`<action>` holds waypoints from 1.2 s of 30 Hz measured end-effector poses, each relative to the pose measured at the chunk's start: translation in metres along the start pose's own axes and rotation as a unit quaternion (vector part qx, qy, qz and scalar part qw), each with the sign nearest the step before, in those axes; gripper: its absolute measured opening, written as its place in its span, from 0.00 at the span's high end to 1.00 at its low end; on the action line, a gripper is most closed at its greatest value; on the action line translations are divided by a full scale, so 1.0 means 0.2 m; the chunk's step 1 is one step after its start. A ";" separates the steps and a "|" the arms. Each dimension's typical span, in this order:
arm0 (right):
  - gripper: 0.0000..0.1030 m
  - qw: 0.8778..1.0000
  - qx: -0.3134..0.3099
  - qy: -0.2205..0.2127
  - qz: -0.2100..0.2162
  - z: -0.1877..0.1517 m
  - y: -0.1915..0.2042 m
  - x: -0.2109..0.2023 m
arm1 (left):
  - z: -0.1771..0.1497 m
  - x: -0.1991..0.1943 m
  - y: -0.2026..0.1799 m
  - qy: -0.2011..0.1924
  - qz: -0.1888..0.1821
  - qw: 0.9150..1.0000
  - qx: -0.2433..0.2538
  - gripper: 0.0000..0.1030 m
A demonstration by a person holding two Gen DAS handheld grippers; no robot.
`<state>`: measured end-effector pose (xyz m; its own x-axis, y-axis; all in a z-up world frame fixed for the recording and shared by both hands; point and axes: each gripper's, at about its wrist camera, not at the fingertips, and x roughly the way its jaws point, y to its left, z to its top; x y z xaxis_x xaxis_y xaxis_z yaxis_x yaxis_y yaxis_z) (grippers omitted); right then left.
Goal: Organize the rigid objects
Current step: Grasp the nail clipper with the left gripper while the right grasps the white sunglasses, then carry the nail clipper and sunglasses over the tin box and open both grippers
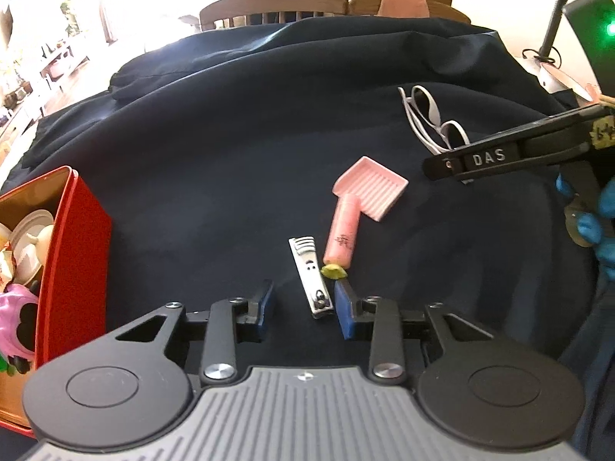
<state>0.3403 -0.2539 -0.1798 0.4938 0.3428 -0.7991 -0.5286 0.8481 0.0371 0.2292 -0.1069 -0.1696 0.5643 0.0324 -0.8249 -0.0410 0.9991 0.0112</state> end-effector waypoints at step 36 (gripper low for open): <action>0.84 0.995 0.047 -0.070 0.045 -0.16 0.04 -0.48 | 0.01 -0.24 0.15 -0.025 -0.012 0.999 -0.032 0.89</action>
<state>0.2662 -0.2921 -0.1231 0.5419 0.4667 -0.6989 -0.5110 0.8433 0.1668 0.2019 -0.0784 -0.1279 0.6066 0.0106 -0.7949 -0.0777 0.9959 -0.0461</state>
